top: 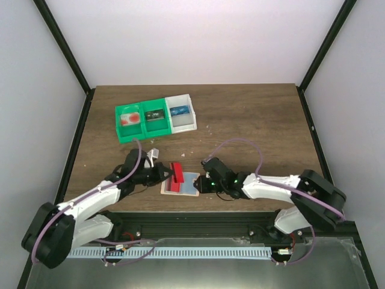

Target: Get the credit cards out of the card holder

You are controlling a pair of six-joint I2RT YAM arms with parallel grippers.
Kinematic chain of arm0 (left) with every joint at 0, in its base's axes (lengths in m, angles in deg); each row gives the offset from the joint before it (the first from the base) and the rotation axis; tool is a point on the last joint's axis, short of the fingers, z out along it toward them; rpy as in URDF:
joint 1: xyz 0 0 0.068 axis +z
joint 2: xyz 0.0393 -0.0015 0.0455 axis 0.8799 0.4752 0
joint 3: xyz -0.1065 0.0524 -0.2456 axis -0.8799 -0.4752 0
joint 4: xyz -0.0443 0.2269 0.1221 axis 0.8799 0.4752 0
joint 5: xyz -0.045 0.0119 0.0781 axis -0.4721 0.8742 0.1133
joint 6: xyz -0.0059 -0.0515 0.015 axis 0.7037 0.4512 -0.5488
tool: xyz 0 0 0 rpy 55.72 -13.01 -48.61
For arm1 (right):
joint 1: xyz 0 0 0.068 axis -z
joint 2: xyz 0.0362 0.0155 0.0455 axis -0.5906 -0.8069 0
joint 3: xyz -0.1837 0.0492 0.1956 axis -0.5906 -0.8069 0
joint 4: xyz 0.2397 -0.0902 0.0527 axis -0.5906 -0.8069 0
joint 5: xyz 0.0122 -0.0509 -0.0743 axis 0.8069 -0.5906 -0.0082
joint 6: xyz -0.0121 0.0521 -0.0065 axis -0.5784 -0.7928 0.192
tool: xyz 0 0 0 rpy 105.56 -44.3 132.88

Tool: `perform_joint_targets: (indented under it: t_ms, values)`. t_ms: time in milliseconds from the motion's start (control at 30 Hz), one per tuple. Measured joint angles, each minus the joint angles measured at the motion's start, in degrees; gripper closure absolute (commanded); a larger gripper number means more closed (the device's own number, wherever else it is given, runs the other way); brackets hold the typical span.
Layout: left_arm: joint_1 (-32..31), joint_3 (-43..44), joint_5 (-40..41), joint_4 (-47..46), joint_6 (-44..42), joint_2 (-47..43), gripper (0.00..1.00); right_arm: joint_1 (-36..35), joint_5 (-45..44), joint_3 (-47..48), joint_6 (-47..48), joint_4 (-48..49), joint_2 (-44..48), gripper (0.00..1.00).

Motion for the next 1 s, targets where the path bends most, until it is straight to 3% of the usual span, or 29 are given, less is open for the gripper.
perform_joint_targets:
  t_ms: [100,200,300,467,633,767,1000]
  values:
    - [1.05,1.95,1.03,2.82,-0.09,-3.19,1.0,-0.02,-0.79,0.94,3.82,-0.96,4.48,0.73]
    - [2.51,3.98,-0.72,4.17,-0.07,-5.05,1.0,-0.55,-1.79,0.76,9.79,1.36,10.16,0.75]
    - [3.21,5.92,-4.35,4.37,-0.04,-4.79,1.0,-2.05,-2.6,-3.76,19.28,10.38,18.69,0.75]
    - [3.32,9.44,-10.05,5.35,-0.04,-4.04,1.0,-7.45,-4.15,-14.78,39.69,26.77,28.52,0.62]
    - [3.37,10.91,-13.86,6.67,0.11,-4.07,1.0,-11.58,-5.25,-18.91,58.4,34.42,27.74,0.6]
    - [3.39,11.28,-16.48,7.56,0.35,-4.28,1.0,-13.2,-9.03,-18.84,67.91,38.47,24.52,0.46]
    - [3.39,11.39,-19.67,7.76,1.4,-4.44,1.0,-13.99,-15.96,-17.33,81.31,40.83,17.42,0.45]
